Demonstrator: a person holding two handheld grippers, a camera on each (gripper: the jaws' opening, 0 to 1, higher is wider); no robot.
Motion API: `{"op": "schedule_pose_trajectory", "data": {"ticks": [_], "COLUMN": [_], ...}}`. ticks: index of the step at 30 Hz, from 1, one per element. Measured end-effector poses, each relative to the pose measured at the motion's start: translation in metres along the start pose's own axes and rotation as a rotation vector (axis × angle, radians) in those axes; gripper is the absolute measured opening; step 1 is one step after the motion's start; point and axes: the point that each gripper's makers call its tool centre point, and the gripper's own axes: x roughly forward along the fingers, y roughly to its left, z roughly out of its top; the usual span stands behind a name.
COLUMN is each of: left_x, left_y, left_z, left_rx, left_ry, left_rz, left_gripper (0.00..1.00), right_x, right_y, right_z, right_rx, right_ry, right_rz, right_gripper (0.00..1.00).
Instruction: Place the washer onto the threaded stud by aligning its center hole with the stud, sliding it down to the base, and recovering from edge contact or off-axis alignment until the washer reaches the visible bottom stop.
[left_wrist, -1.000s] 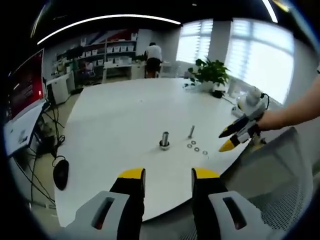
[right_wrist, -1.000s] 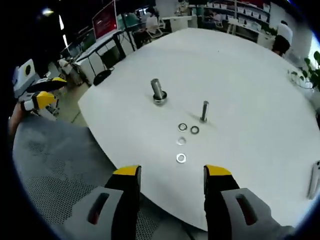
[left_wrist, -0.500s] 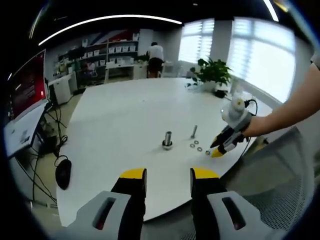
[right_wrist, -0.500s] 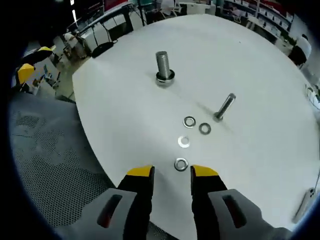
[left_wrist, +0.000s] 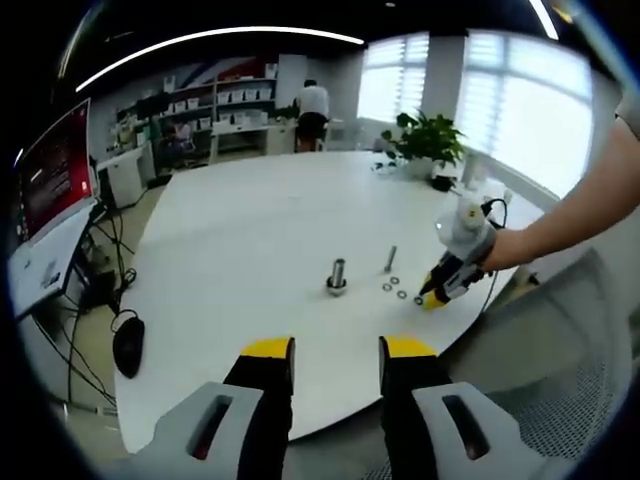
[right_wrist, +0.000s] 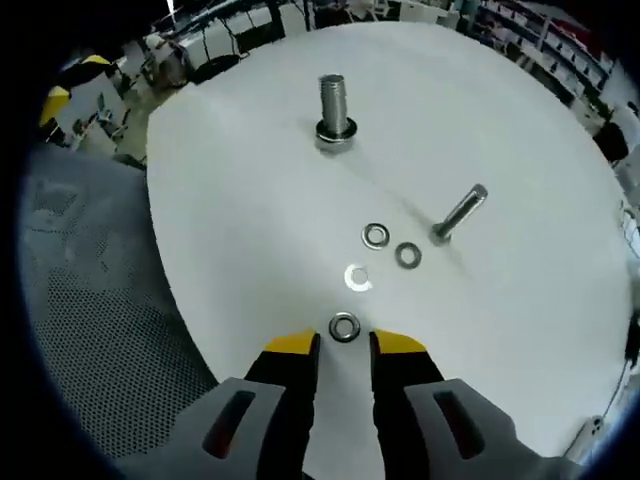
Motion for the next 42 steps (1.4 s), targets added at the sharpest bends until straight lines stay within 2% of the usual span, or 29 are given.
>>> {"op": "schedule_pose_trajectory", "data": {"ticks": [1, 3, 7, 10, 12, 16, 21, 25, 27, 28, 31, 33, 42], "left_x": [0.0, 0.001, 0.0, 0.0, 0.0, 0.0, 0.0, 0.0, 0.0, 0.0, 0.0, 0.0, 0.001], "left_y": [0.0, -0.001, 0.0, 0.0, 0.0, 0.0, 0.0, 0.0, 0.0, -0.001, -0.001, -0.001, -0.001], "left_z": [-0.001, -0.002, -0.002, -0.002, -0.003, -0.004, -0.005, -0.005, -0.005, -0.005, -0.006, -0.006, -0.006], "left_rx": [0.013, 0.024, 0.02, 0.021, 0.023, 0.023, 0.024, 0.022, 0.021, 0.022, 0.027, 0.025, 0.025], "left_ry": [0.005, 0.012, 0.01, 0.013, 0.015, 0.02, 0.023, 0.024, 0.024, 0.026, 0.03, 0.031, 0.032], "left_rz": [0.003, 0.005, 0.006, 0.006, 0.006, 0.007, 0.006, 0.006, 0.005, 0.003, 0.002, 0.002, 0.003], "left_gripper": [0.31, 0.31, 0.31, 0.31, 0.31, 0.31, 0.31, 0.3, 0.3, 0.3, 0.3, 0.3, 0.29], "right_x": [0.001, 0.0, 0.002, 0.002, 0.002, 0.003, 0.003, 0.003, 0.002, 0.001, 0.003, 0.004, 0.004], "right_y": [0.001, 0.001, 0.002, -0.002, -0.002, -0.002, -0.001, 0.0, 0.008, 0.007, 0.002, 0.004, 0.001], "right_z": [0.0, 0.001, 0.003, 0.003, 0.002, 0.003, 0.003, 0.003, 0.003, 0.004, 0.003, 0.002, 0.005], "right_rx": [0.036, 0.027, -0.066, -0.058, -0.102, -0.13, -0.233, -0.215, -0.151, -0.146, -0.3, -0.222, -0.23], "right_ry": [0.003, 0.013, 0.055, 0.104, 0.143, 0.166, 0.177, 0.187, 0.194, 0.201, 0.211, 0.235, 0.245], "right_rz": [0.007, 0.021, 0.054, 0.061, 0.071, 0.08, 0.081, 0.076, 0.124, 0.117, 0.095, 0.088, 0.081], "right_gripper": [0.22, 0.22, 0.22, 0.2, 0.18, 0.16, 0.16, 0.17, 0.23, 0.24, 0.21, 0.22, 0.17]}}
